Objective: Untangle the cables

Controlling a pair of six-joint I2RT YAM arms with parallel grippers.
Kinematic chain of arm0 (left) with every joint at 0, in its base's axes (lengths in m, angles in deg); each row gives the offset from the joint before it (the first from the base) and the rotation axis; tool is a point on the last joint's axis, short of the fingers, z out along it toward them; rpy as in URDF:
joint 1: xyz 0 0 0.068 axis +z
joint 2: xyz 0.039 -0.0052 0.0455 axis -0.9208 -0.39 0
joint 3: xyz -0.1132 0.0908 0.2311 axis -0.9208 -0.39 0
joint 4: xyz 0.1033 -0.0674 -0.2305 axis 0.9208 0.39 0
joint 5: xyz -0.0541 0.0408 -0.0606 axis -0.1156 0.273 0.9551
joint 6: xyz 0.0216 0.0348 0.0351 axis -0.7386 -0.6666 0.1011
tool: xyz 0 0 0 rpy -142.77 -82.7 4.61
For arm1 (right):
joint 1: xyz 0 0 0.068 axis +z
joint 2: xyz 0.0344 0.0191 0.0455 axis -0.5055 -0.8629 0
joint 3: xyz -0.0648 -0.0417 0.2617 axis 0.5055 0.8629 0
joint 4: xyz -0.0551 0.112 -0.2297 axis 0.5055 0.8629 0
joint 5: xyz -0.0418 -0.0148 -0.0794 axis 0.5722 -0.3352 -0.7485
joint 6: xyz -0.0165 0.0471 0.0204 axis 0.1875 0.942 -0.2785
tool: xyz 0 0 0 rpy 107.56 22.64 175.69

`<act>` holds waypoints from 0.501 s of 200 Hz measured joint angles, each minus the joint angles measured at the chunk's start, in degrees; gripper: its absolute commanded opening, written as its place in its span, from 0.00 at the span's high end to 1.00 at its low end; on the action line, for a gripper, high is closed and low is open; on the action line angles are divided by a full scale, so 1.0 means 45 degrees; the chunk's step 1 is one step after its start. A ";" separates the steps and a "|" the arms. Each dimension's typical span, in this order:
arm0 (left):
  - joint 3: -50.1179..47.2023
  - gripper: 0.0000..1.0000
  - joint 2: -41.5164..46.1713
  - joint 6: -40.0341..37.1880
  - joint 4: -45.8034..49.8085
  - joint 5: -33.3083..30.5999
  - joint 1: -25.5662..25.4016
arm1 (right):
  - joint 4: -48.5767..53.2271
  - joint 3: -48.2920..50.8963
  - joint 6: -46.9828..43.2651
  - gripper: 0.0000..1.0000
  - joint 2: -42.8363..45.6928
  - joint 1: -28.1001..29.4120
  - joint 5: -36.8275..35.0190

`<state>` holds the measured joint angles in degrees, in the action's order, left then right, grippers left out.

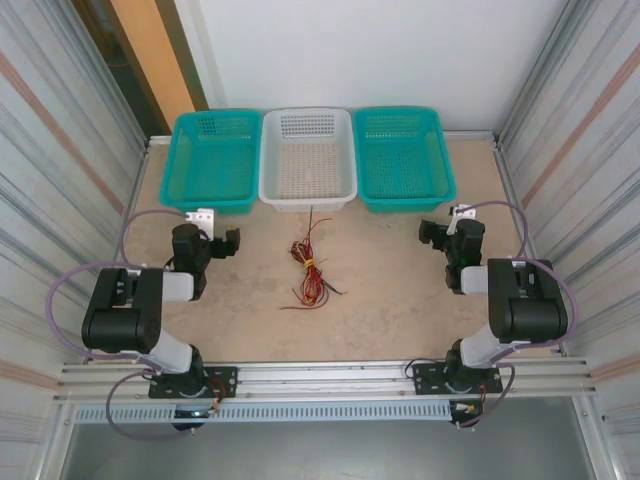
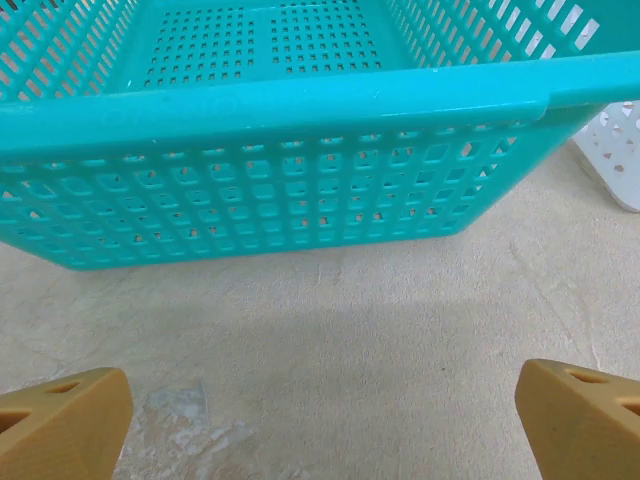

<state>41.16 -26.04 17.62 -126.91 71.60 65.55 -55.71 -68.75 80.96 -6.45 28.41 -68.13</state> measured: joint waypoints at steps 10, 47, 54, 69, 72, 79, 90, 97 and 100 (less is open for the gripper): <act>0.0010 0.01 0.0000 0.0000 0.0000 0.0000 0.0000 | 0.0000 0.0000 0.0000 0.01 0.0000 0.0000 0.0000; 0.0102 0.01 0.0000 -0.0010 0.0005 0.0000 0.0000 | 0.0000 0.0000 0.0000 0.01 0.0000 0.0000 0.0000; 0.0117 0.01 0.0000 -0.0029 0.0005 0.0000 0.0000 | 0.0000 0.0000 0.0000 0.01 0.0000 0.0000 0.0000; 0.0131 0.01 0.0000 -0.0034 0.0005 -0.0005 0.0000 | 0.0000 0.0000 0.0000 0.01 0.0000 0.0000 0.0000; 0.0136 0.01 0.0000 -0.0034 0.0005 -0.0005 0.0000 | 0.0000 0.0000 0.0000 0.01 0.0000 0.0000 0.0000; 0.0136 0.01 0.0000 -0.0034 0.0005 0.0000 0.0000 | 0.0000 0.0000 0.0000 0.01 0.0000 0.0000 0.0000; 0.0136 0.01 0.0000 -0.0039 0.0005 -0.0005 0.0000 | 0.0000 0.0000 0.0000 0.01 0.0000 0.0000 0.0000; 0.0136 0.01 0.0000 -0.0034 0.0005 0.0000 0.0000 | 0.0000 0.0000 0.0000 0.01 0.0000 0.0000 0.0000; 0.0136 0.01 0.0000 -0.0034 0.0005 -0.0005 0.0000 | 0.0000 0.0000 0.0000 0.01 0.0000 0.0000 0.0000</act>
<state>41.77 -26.04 17.47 -126.88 71.57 65.55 -55.71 -68.75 80.96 -6.45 28.41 -68.13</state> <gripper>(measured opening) 0.987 0.989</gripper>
